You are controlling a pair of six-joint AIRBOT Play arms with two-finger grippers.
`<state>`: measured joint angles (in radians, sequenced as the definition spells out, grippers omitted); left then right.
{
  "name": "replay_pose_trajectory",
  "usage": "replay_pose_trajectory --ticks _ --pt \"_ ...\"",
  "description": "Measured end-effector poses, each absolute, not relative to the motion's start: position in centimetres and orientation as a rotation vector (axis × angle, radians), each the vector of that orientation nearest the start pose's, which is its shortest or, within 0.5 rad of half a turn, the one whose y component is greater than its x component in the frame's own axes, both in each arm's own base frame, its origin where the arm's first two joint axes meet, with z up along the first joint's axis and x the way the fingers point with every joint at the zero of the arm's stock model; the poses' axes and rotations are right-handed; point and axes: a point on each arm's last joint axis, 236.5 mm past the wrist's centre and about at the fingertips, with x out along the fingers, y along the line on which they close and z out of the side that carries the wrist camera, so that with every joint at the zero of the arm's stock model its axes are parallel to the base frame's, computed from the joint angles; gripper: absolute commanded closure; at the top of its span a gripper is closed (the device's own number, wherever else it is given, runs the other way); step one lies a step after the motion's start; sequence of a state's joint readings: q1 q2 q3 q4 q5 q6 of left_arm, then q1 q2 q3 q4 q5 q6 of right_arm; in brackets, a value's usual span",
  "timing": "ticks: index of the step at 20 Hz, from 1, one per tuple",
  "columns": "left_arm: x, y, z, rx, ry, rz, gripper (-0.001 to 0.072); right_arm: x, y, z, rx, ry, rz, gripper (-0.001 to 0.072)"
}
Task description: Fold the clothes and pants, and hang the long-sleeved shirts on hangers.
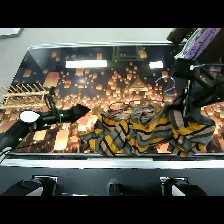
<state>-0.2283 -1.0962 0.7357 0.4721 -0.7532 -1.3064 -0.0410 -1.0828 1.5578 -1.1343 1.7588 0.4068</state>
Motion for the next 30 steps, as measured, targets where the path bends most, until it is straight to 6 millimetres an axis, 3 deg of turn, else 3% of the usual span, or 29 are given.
replay_pose_trajectory --ticks 4,8,11,24,30 --pt "32.4 -27.8 0.6 -0.846 1.202 -0.499 0.0030 29.7 8.6 19.7 -0.735 0.855 1.000 0.0693" --pt "33.1 -34.7 1.0 -0.888 1.233 -0.619 0.0030 29.9 8.6 19.8 -0.726 0.852 0.986 0.0693" --pt "33.3 -38.1 1.5 -0.856 1.227 -0.726 0.0031 30.2 8.6 19.9 -0.725 0.844 0.975 0.0692" --pt "31.6 -45.9 3.3 -0.956 1.165 -0.953 0.0032 30.5 8.6 20.0 -0.719 0.835 0.961 0.0692" --pt "32.0 -47.1 3.4 -0.953 1.119 -0.968 0.0034 30.5 8.6 20.0 -0.709 0.839 0.955 0.0692"
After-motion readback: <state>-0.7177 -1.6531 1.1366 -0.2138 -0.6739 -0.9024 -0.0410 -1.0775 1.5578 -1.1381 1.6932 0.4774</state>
